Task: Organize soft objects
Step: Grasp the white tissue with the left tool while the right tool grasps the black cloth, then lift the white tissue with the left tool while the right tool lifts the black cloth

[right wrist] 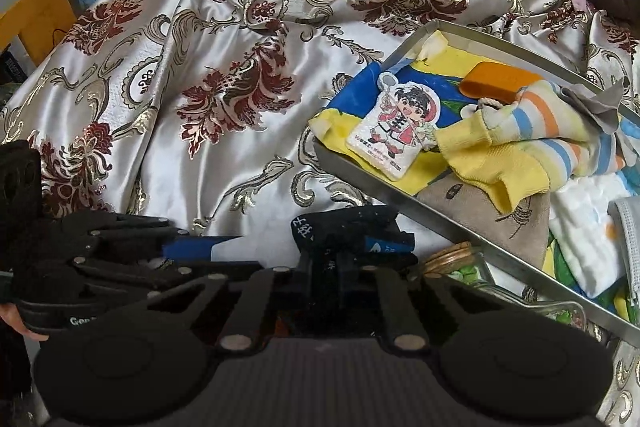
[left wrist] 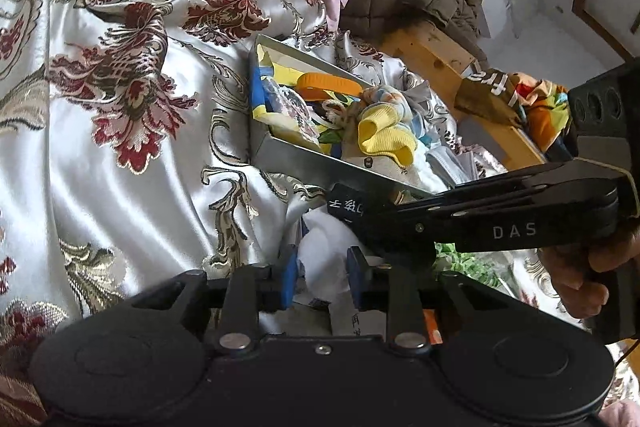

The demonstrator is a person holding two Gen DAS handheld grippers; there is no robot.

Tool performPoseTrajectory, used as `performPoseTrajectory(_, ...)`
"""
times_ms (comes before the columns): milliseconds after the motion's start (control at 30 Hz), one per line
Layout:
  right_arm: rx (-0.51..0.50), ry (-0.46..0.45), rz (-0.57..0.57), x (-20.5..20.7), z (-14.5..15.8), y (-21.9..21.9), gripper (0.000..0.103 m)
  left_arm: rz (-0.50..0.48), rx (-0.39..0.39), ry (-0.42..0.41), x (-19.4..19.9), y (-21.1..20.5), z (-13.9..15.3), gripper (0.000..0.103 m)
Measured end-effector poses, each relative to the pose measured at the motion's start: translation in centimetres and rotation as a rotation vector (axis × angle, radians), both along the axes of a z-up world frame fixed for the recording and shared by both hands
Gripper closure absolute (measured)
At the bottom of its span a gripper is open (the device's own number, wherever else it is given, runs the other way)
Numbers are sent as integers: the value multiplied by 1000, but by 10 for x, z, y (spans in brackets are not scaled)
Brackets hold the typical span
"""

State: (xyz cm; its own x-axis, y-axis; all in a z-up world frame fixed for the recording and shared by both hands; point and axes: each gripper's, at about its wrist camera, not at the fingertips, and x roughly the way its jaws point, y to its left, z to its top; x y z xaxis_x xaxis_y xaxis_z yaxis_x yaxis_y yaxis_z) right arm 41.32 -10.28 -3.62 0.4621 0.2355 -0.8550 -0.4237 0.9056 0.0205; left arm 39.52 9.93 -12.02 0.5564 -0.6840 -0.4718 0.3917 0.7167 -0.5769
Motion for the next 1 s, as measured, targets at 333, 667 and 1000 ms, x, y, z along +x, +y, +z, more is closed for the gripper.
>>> performPoseTrajectory(333, -2, 2, -22, 3, -6, 7, 86, 25, 26, 53, 8, -6, 3, 72)
performPoseTrajectory(667, -31, -76, -34, -14, -6, 1, 96, 77, 179, -7, -4, -23, 24, 95)
performPoseTrajectory(1000, 34, -201, -34, -57, 20, -21, 98, 137, 239, -85, -32, -29, 56, 99)
